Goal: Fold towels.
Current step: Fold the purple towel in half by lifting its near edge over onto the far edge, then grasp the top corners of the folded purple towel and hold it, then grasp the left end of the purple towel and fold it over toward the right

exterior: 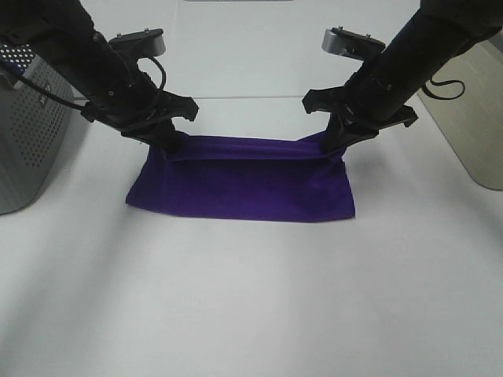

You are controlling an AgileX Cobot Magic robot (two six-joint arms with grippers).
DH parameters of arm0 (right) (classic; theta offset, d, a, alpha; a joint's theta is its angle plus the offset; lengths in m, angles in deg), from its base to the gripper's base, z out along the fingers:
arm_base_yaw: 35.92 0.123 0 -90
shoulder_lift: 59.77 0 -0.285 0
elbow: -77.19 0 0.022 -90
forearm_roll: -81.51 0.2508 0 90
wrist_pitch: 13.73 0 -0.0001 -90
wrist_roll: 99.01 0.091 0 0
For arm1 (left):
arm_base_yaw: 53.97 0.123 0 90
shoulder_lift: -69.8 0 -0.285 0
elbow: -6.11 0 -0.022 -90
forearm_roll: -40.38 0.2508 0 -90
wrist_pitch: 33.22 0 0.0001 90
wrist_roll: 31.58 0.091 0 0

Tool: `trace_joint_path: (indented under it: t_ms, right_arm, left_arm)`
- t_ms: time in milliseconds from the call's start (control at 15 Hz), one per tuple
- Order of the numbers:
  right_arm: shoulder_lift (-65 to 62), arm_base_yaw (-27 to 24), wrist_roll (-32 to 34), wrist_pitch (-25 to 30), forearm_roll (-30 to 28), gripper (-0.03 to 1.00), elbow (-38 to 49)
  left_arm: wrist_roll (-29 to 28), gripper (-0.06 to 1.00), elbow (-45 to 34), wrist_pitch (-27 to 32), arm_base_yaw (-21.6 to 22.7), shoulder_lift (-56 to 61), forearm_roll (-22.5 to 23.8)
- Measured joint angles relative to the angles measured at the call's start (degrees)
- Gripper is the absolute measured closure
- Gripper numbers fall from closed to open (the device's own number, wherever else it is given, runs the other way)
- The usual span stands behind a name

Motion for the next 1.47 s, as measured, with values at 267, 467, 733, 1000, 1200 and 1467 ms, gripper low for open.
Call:
trace_joint_path:
  t_ms: [267,467,733,1000,1200,1467]
  right_arm:
    - [11.63,0.00,1.43,-0.34,-1.66,0.94,-10.03]
    - [15.30,0.00,2.86,-0.69,-3.09,0.94,-12.89]
    - [15.81,0.00,2.92,-0.97,-3.84,0.94,-13.35]
    - [15.81,-0.23,6.02,0.52,-9.85,0.74,-13.52]
    - [15.76,-0.23,6.07,2.29,-10.20,0.28,-13.52]
    - [11.17,-0.23,6.07,3.32,-9.45,0.19,-13.52]
  left_arm:
    - [0.00,0.94,9.11,-0.06,0.34,-10.43,5.04]
    - [0.00,0.94,13.46,-0.17,0.34,-14.27,5.73]
    - [0.00,0.93,15.81,0.52,0.34,-16.16,6.25]
    - [-0.57,0.53,16.04,3.32,1.89,-16.44,9.91]
    - [-2.86,0.36,20.05,11.86,4.01,-16.44,11.06]
    - [-5.10,0.31,26.99,19.48,4.64,-16.44,11.86]
